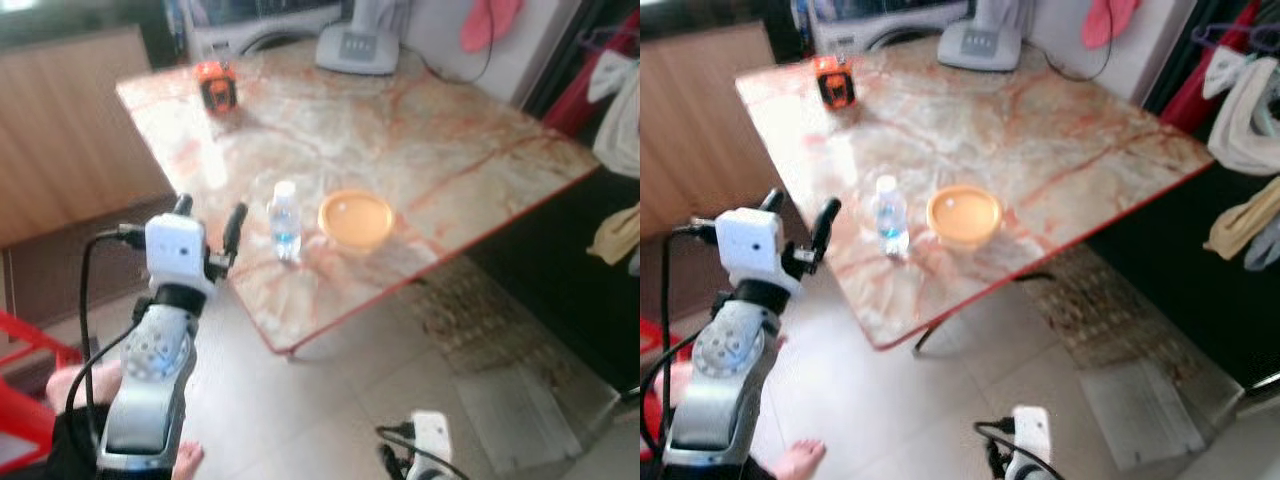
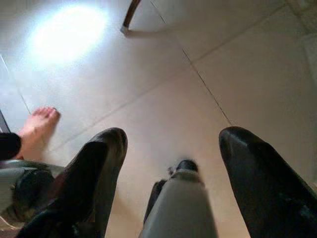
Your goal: Restocking fridge
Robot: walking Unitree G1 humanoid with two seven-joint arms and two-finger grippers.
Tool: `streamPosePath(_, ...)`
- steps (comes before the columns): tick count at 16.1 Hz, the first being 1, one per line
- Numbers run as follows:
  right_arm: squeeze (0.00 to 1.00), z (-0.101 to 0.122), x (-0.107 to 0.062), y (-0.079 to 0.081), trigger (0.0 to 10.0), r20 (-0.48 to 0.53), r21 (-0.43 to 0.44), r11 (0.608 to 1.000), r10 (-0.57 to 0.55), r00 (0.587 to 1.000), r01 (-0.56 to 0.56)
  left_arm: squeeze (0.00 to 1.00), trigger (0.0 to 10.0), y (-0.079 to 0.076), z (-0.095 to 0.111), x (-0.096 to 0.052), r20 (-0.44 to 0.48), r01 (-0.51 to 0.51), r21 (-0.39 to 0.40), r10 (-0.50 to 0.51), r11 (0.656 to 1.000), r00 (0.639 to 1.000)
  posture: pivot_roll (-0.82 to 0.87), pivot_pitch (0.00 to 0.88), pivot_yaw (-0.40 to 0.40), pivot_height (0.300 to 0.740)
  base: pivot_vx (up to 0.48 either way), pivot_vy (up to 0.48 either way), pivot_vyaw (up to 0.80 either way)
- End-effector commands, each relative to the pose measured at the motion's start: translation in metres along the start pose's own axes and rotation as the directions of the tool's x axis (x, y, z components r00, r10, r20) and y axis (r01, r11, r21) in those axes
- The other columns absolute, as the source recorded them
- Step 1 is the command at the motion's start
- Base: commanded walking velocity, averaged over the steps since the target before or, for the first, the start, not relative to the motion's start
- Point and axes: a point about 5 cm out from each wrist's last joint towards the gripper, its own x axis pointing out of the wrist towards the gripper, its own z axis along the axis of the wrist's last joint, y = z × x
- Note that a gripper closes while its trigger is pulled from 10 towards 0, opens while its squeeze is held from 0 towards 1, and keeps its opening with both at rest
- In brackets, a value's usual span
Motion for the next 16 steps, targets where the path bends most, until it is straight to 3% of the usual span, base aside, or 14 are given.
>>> streamPosePath(1, 0.00, -0.0043, -0.0032, -0.0119, 10.0, -0.013, -0.001, 0.999, -0.033, 0.999, 0.033, 0.00, 10.0, -0.0049, 0.0038, 0.0013, 0.012, 0.017, -0.013, -0.017, 1.000, 1.000, 0.00, 0.093, -0.061, 0.740, 0.251, 0.000, 0.00)
streamPosePath(6, 0.00, -0.0045, -0.0032, -0.0119, 10.0, -0.015, 0.012, 0.999, -0.037, 0.999, 0.037, 0.00, 10.0, -0.0076, 0.0055, 0.0020, 0.019, 0.032, -0.022, -0.031, 0.999, 0.999, -0.01, 0.094, -0.062, 0.740, 0.262, 0.000, 0.00)
streamPosePath(8, 0.00, -0.0046, -0.0032, -0.0119, 10.0, -0.017, 0.012, 0.999, -0.037, 0.999, 0.037, 0.00, 10.0, -0.0081, 0.0058, 0.0025, 0.020, 0.034, -0.024, -0.034, 0.999, 0.999, -0.01, 0.097, -0.061, 0.740, 0.262, 0.000, -0.74)
streamPosePath(16, 0.00, -0.0028, -0.0028, -0.0112, 10.0, -0.005, 0.006, 0.999, -0.041, 0.999, 0.041, 0.00, 10.0, -0.0094, 0.0067, 0.0028, 0.014, 0.054, -0.024, -0.053, 0.998, 0.998, 0.00, 0.109, -0.060, 0.740, 0.265, 0.000, 0.00)
